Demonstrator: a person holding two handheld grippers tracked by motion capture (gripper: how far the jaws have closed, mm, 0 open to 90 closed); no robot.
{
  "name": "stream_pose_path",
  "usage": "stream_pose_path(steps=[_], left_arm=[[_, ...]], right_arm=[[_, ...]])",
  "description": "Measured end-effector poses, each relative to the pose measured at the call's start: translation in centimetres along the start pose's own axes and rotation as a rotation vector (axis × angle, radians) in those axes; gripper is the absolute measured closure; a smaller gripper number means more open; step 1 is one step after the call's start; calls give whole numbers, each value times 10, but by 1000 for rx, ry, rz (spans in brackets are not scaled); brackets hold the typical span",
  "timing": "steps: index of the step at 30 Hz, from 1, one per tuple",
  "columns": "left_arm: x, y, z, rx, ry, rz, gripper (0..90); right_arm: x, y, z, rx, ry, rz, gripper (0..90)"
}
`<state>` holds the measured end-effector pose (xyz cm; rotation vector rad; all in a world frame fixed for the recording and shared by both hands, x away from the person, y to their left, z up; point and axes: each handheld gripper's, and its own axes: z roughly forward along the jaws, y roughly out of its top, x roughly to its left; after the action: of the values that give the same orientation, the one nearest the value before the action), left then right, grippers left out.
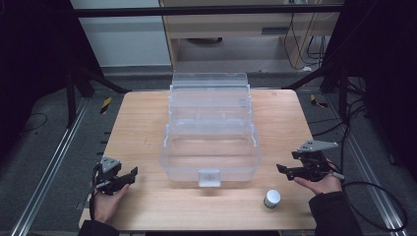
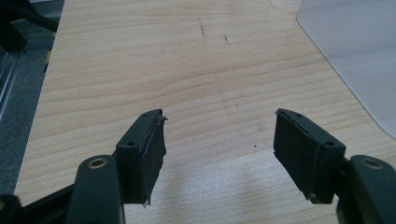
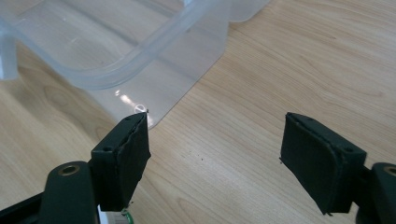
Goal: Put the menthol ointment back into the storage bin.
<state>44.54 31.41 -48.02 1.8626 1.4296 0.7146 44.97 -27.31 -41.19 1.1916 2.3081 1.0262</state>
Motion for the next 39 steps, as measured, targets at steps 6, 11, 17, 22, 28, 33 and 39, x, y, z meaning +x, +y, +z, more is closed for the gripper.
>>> stream_pose_path(steps=[6, 11, 17, 22, 28, 33, 39], left_arm=[[0, 0, 0, 2, -1, 2, 337], [0, 0, 0, 1, -1, 3, 338], [0, 0, 0, 3, -2, 3, 338], [0, 1, 0, 4, -3, 4, 338], [0, 1, 0, 5, -4, 5, 338], [0, 1, 0, 8, -6, 6, 338], [0, 1, 0, 9, -6, 8, 338]], right_arm=[[6, 8, 1, 53, 33, -62, 263], [14, 13, 0, 90, 54, -110, 266], [22, 18, -4, 126, 91, -151, 275], [30, 18, -4, 166, 119, -188, 275], [39, 15, -1, 229, 153, -230, 271], [43, 15, 1, 261, 170, -253, 261], [49, 13, 4, 329, 202, -273, 275]])
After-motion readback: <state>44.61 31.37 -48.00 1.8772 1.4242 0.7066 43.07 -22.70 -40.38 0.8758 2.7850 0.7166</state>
